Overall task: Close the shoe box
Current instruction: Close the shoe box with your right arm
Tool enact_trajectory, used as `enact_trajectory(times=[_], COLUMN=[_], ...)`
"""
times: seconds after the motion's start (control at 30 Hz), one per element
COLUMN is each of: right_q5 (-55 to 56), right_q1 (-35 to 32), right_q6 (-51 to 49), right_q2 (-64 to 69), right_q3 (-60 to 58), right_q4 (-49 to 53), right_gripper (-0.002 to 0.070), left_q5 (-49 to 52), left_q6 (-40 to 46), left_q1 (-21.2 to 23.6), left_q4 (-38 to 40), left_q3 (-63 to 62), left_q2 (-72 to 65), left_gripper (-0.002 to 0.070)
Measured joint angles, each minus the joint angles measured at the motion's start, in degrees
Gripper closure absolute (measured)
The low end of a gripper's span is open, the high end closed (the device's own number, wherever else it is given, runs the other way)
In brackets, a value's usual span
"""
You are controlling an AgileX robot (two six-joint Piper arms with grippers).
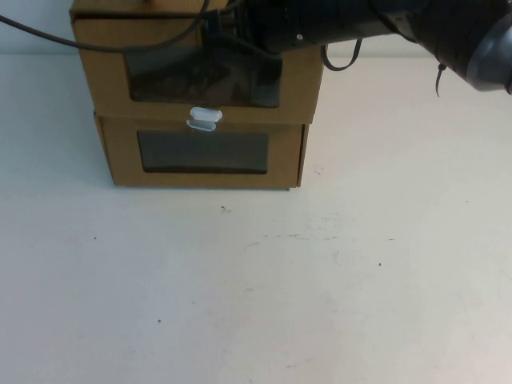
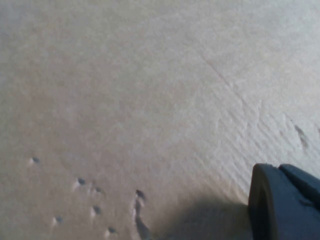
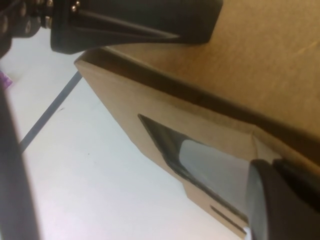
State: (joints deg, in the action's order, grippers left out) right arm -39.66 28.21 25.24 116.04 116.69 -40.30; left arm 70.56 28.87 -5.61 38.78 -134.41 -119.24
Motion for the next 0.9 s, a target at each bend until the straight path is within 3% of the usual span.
enact_trajectory(times=[0.3,0.9], right_q5=[0.6,2.4], right_q1=[1.3,1.8], right_q6=[-1.9,-3.2], right_q2=[0.0,1.6], right_q3=[0.1,2.0], right_q4=[6.0,7.6], right_gripper=[0.0689,0.0689], left_q5=[0.1,-0.1], left_q6=[0.0,0.0], left_q1=[0.0,0.0], left_q4=[0.0,0.0], left_q3=[0.0,0.0], left_q2=[0.0,0.0], left_gripper=[0.0680,0.0680])
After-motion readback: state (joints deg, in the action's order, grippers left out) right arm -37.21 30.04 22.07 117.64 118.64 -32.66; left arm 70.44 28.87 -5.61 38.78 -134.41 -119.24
